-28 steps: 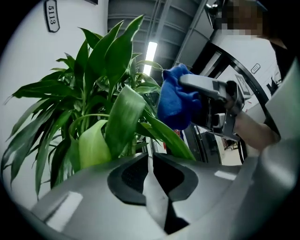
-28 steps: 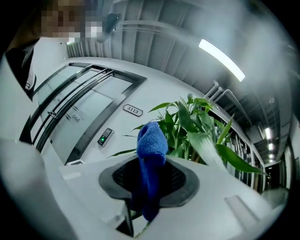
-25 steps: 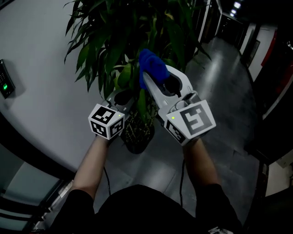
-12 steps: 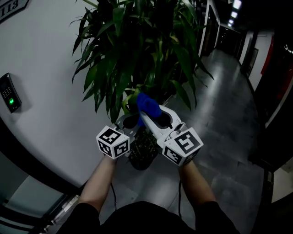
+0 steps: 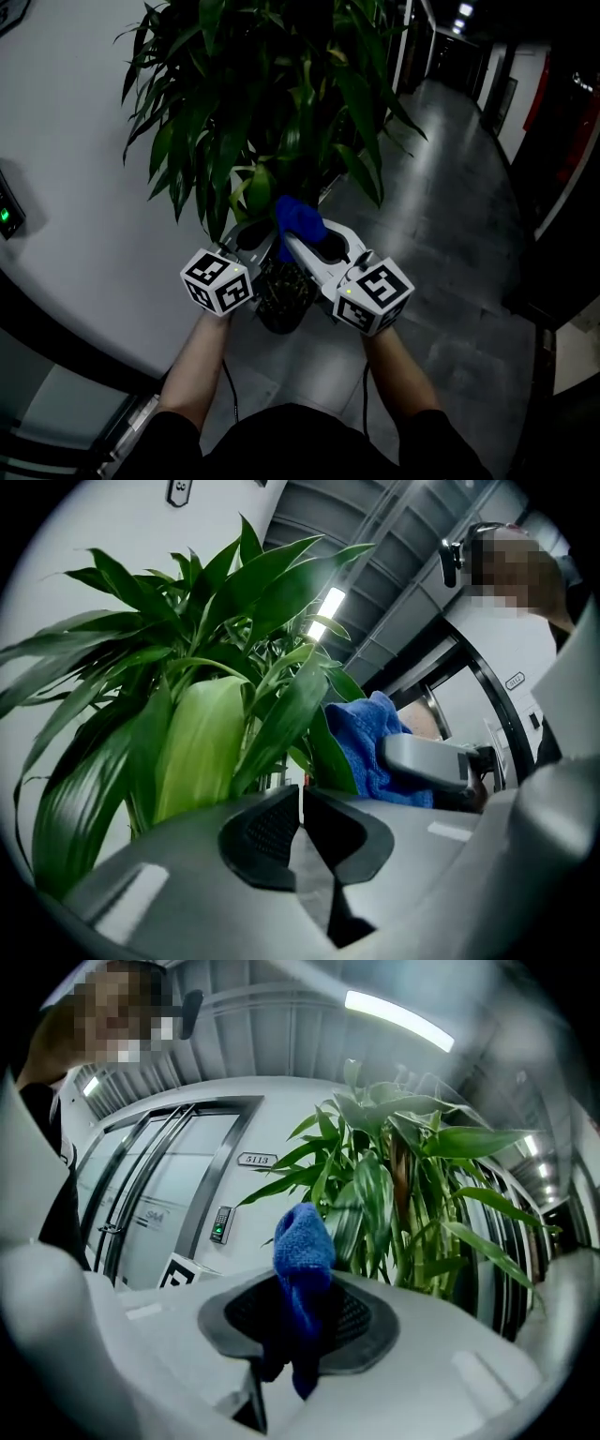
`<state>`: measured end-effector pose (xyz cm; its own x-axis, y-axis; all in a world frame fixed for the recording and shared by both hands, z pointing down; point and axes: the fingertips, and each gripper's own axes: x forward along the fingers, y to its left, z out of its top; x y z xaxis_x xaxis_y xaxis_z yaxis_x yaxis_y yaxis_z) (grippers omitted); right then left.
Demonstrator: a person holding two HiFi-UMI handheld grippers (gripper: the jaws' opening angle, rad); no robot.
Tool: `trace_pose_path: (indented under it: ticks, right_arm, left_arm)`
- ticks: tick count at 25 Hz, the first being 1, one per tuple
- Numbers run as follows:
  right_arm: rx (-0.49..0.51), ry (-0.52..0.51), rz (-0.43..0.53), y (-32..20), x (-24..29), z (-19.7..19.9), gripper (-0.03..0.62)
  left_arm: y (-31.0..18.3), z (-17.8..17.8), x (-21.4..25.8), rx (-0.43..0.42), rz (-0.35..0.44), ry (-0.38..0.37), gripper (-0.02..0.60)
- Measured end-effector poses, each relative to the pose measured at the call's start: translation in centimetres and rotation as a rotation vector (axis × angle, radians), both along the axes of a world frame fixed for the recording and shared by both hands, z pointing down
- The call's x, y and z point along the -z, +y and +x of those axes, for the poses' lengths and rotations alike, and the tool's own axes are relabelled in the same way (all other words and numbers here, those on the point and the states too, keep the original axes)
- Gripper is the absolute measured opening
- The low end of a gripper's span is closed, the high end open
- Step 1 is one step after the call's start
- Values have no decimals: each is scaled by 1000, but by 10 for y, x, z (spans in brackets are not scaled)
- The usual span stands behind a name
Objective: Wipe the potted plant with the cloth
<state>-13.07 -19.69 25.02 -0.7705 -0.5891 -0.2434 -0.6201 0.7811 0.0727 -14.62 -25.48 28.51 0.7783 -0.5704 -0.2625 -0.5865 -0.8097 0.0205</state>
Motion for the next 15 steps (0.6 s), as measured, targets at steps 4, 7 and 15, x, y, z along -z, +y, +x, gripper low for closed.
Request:
trace_pose_path:
  ticks: [4,7,15]
  right_arm:
    - [-25,85,-31,-6,-25,4,112]
    - [-37,120,-55,-10,-44,6,112]
    - [-30,114,-111,-8,-67,1,112]
  left_arm:
    - [-4,-2,-4,13,-11,11,15]
    - [-8,-5,-4,22,-14,19,14]
    - [-9,-12,-1,23,-16,34,14]
